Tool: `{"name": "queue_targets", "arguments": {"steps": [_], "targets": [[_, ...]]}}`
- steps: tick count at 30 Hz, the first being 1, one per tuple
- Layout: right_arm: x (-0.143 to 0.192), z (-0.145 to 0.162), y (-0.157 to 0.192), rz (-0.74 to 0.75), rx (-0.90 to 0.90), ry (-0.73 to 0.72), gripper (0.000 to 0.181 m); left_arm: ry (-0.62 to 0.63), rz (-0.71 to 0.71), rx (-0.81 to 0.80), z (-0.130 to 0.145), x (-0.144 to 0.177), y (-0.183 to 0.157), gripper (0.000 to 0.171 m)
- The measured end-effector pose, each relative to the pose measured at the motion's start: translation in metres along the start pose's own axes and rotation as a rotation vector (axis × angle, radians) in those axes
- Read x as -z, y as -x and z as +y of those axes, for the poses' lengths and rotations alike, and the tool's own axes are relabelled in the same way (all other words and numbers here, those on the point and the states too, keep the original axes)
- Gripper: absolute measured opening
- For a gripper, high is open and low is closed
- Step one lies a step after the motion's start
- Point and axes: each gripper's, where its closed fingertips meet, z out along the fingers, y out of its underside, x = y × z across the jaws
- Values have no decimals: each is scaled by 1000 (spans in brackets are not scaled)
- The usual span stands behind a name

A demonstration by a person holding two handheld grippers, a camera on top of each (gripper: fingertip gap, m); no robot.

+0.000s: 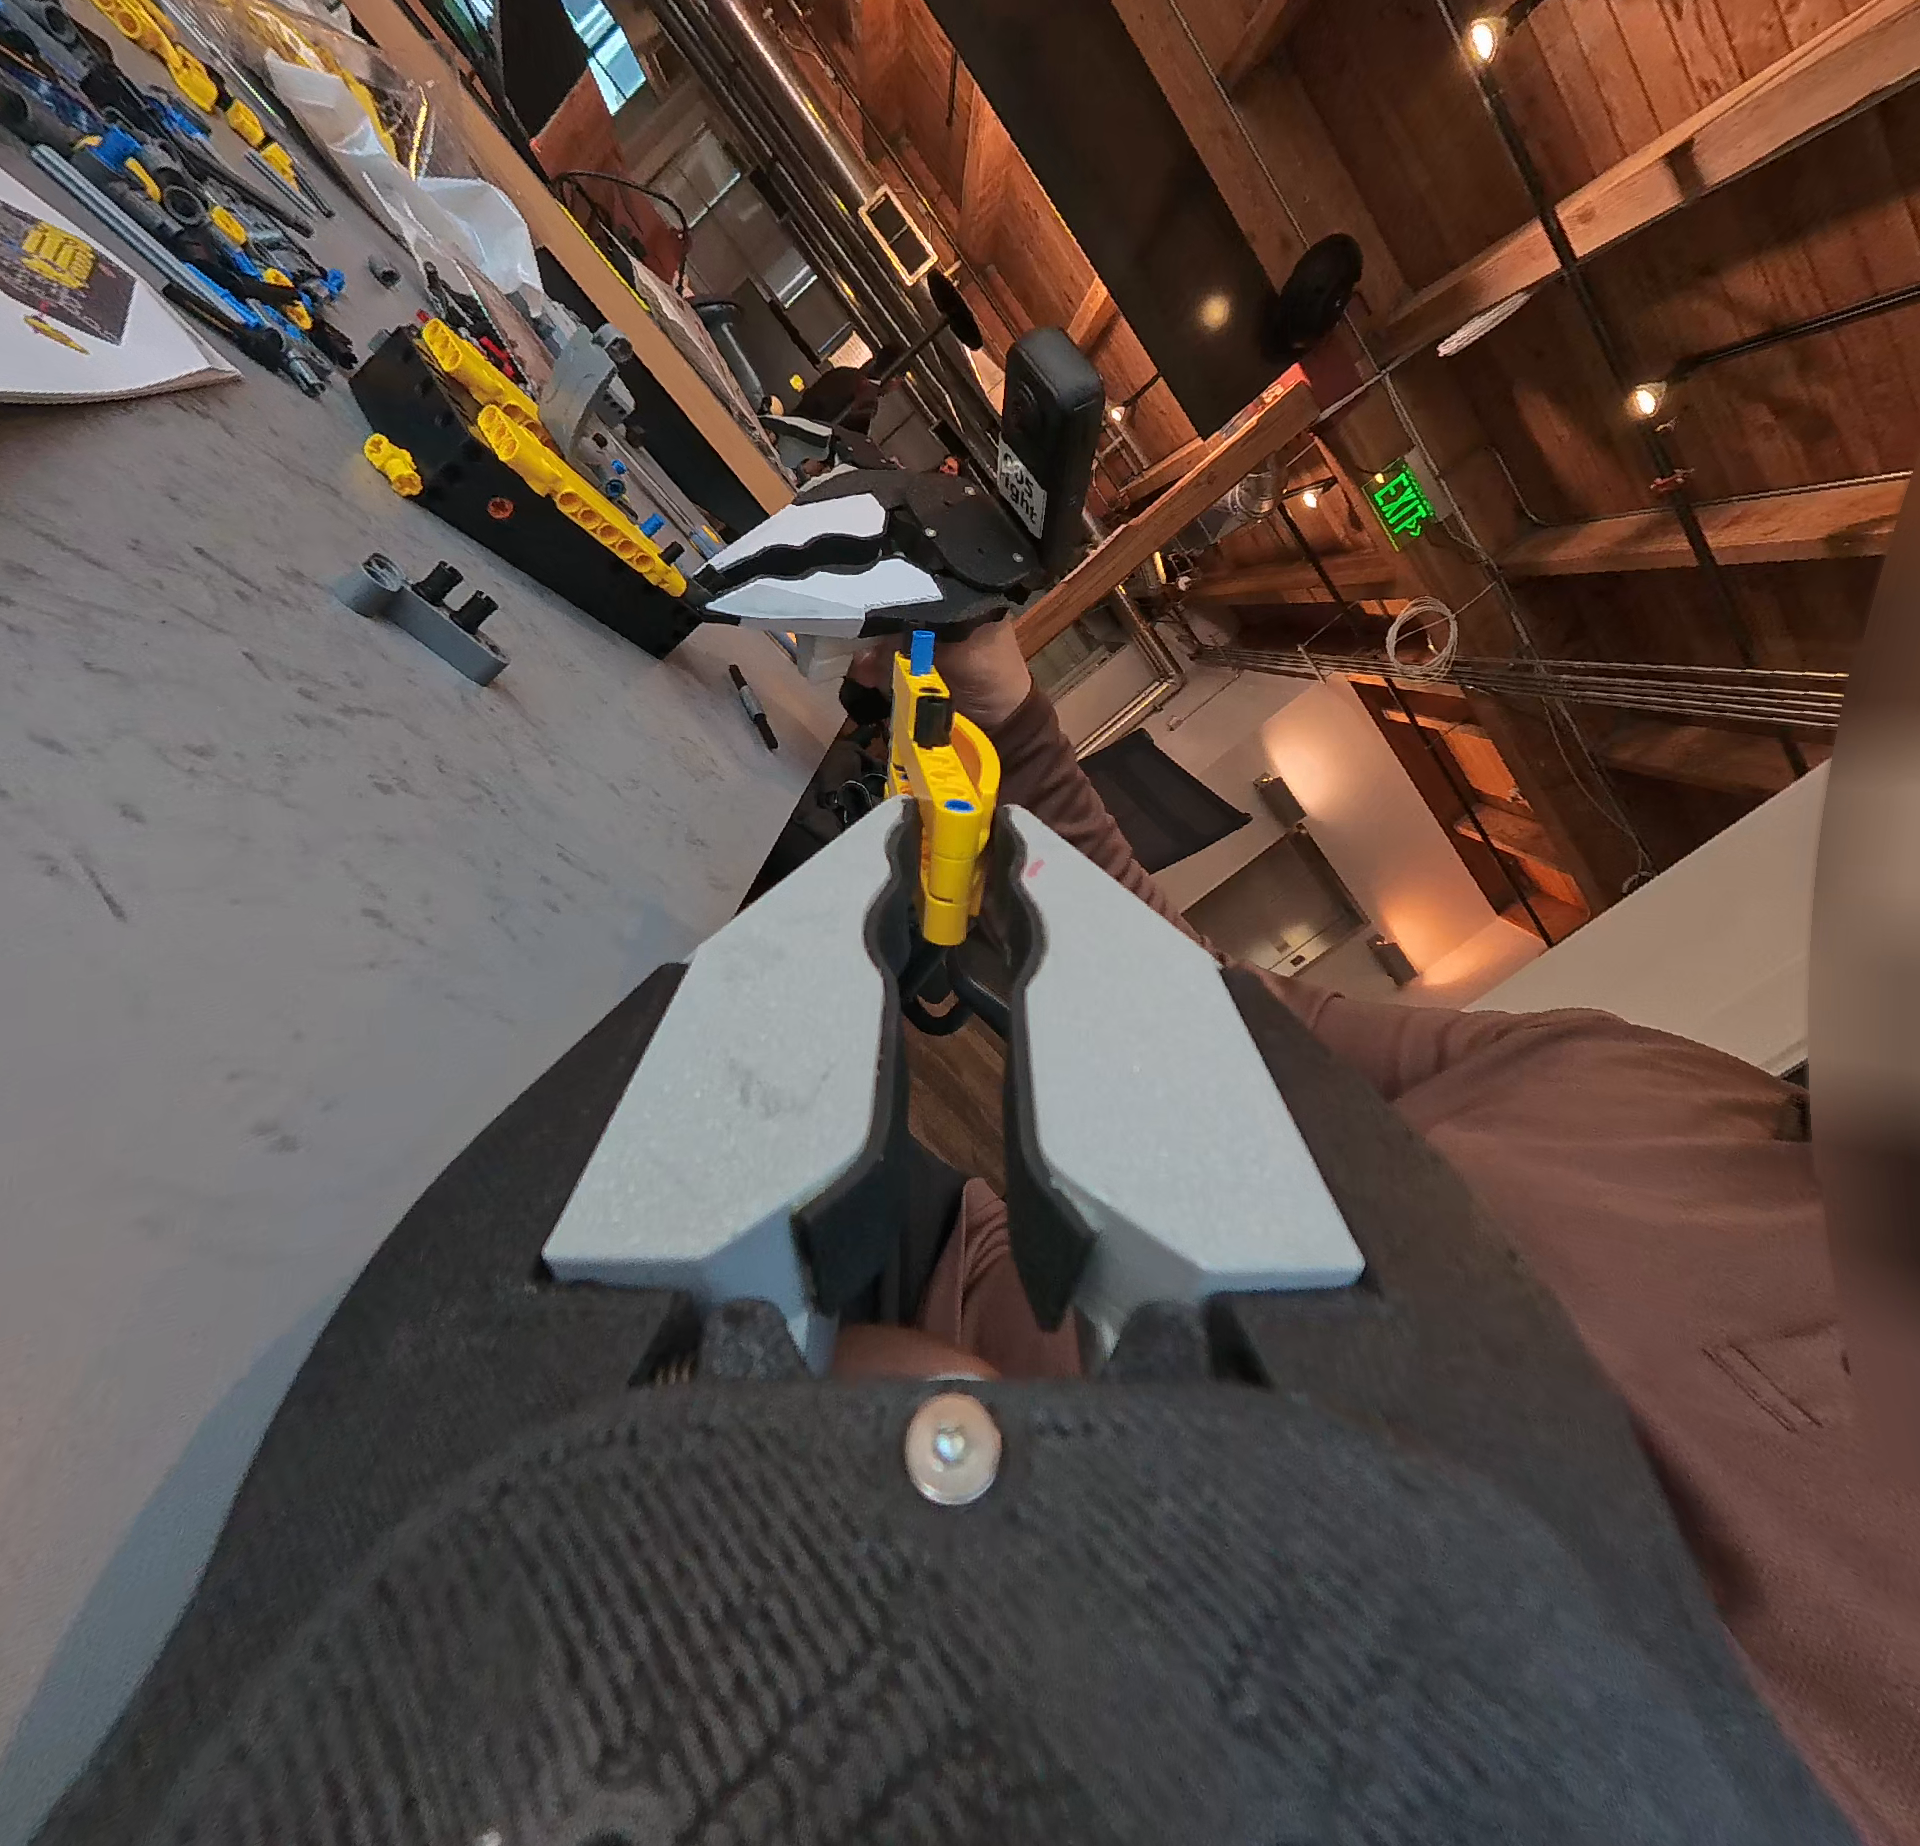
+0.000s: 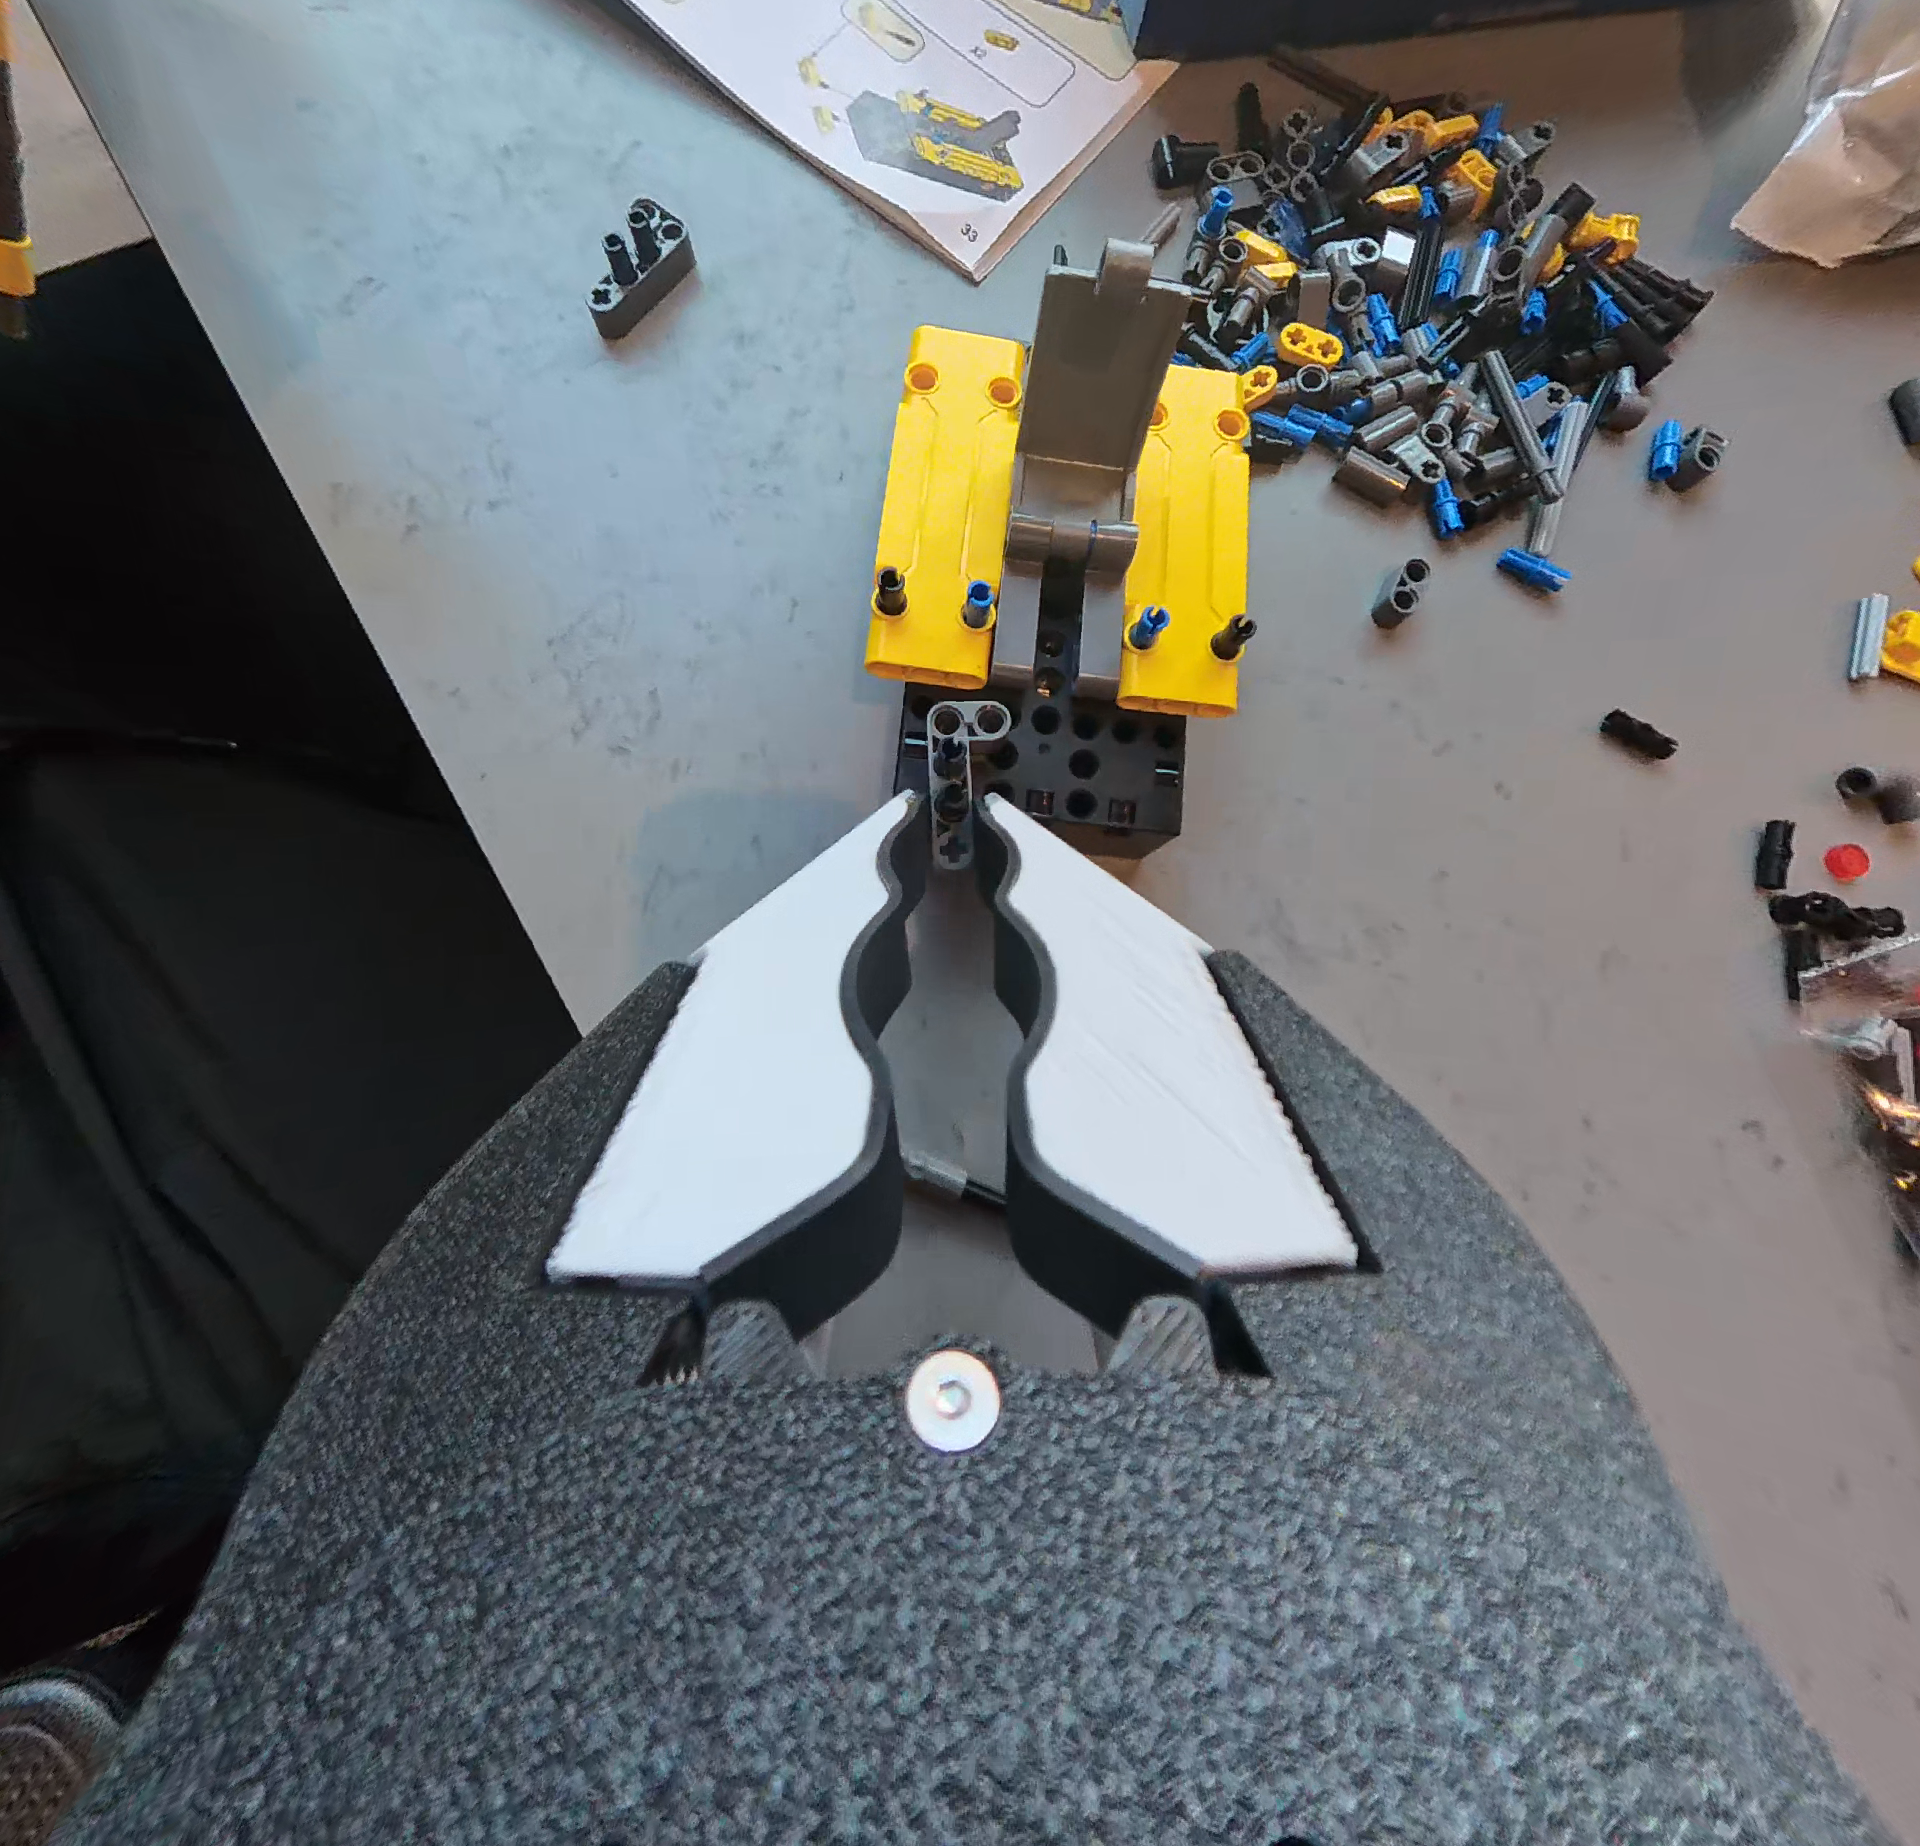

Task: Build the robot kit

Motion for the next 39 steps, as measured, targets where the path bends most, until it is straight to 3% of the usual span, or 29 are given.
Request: {"name": "queue_targets", "arguments": {"steps": [14, 20, 22, 27, 30, 32, 34, 39], "targets": [[1, -2, -1, -9, -38, -45, 20, -7, 9, 11, -2, 1, 0, 10], [22, -17, 5, 5, -75, -145, 28, 5, 15, -4, 0, 0, -2, 10], [31, -32, 29, -78, -77, -209, 29, 32, 28, -46, 3, -3, -7, 10], [32, -69, 128, -367, 4, -321, 43, 133, 96, -295, 21, -16, -35, 10], [25, -75, 177, -494, 62, -317, 50, 186, 120, -537, 35, -20, -53, 10], [20, -76, 194, -506, 108, -317, 40, 231, 134, -682, 47, -21, -62, 10], [22, -77, 210, -537, 161, -347, 17, 268, 111, -761, 57, -22, -60, 10], [16, -78, 212, -508, 166, -358, 15, 283, 91, -718, 57, -22, -54, 11]]}}
